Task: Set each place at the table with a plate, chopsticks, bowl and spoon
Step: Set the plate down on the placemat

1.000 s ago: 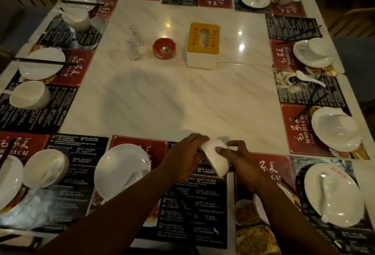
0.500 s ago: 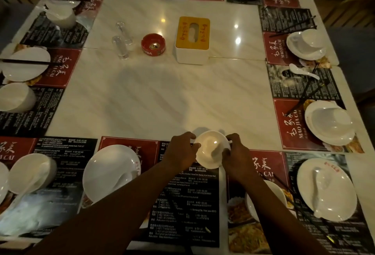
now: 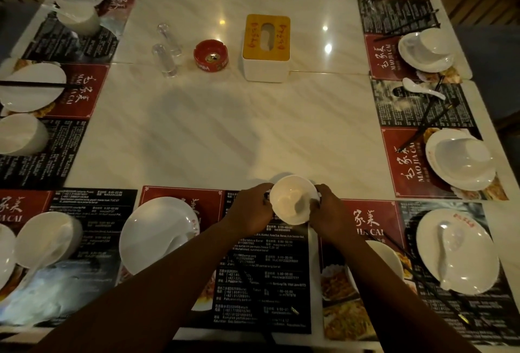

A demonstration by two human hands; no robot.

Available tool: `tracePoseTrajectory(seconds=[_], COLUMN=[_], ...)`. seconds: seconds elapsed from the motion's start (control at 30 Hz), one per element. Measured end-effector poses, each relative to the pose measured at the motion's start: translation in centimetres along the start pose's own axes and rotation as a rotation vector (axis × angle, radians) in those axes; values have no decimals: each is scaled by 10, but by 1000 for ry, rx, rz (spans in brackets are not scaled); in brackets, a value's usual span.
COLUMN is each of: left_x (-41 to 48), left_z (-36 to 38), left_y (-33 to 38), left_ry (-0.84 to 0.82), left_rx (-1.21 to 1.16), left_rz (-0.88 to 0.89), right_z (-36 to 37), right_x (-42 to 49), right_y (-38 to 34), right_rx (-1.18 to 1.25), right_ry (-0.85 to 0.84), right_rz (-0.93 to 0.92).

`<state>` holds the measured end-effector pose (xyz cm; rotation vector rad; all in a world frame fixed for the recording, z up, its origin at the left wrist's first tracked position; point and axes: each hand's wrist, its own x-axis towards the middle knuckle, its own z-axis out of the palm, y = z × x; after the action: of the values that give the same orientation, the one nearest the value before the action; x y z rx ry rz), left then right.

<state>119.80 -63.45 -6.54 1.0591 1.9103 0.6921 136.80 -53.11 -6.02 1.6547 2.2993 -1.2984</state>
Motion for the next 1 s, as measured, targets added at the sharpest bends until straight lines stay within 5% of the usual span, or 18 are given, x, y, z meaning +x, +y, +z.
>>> tracePoseTrajectory(seconds=[0.2, 0.37, 0.43, 0.6, 0.7, 1.0], left_x=[-11, -32, -43, -71, -89, -121], left_z=[-28, -82, -103, -141, -152, -168], left_y=[-15, -53, -74, -128, -151, -198], left_ry=[49, 212, 266, 325, 383, 233], left_rx=[29, -38, -29, 10, 92, 136], left_rz=[0, -64, -89, -124, -110, -84], right_z=[4, 15, 32, 117, 170, 264], right_x=[-2, -22, -35, -72, -90, -109], right_y=[0, -33, -61, -109, -124, -157], right_rx=[-32, -241, -143, -85, -68, -39], right_ry=[29, 433, 385, -87, -232, -22], right_rz=[48, -152, -266, -290, -319, 17])
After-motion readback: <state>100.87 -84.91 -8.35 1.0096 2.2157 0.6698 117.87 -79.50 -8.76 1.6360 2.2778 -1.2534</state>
